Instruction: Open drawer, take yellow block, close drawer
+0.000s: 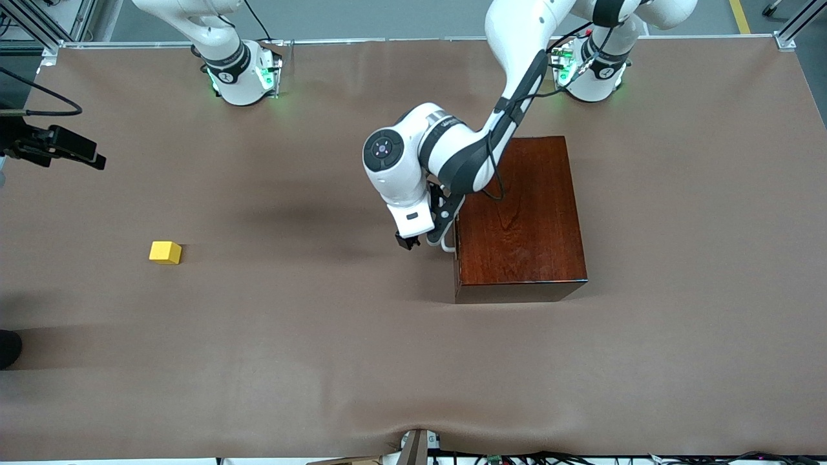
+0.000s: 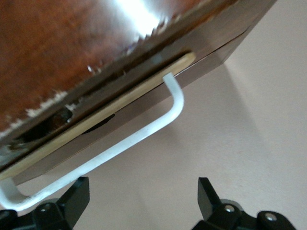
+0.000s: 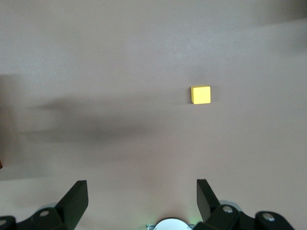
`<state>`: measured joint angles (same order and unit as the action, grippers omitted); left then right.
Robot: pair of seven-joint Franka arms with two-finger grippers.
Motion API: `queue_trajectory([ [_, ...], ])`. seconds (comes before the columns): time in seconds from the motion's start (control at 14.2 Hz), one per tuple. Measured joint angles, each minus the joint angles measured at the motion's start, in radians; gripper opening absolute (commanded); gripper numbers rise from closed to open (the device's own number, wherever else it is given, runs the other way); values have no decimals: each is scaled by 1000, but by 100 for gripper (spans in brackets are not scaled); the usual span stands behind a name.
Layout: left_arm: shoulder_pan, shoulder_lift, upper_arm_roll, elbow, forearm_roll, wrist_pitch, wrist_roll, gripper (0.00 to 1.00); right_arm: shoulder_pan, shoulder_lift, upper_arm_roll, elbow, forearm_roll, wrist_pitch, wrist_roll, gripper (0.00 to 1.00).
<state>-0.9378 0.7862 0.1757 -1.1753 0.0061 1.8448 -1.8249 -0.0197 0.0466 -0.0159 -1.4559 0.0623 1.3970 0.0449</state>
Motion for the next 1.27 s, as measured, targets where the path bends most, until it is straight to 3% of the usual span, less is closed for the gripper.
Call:
queue_trajectory([
  [0.28,31,-141,9,5,2,-19,122,100,0,-49,-4,-76,-3,36,-79,100],
  [0.85,264,-324,12,-20,2,-152,628,100,0,-66,-3,-65,-56,46,-85,100],
  [1.27,390,-460,12,-149,2,-180,983,100,0,-66,-3,-52,-56,43,-87,100],
])
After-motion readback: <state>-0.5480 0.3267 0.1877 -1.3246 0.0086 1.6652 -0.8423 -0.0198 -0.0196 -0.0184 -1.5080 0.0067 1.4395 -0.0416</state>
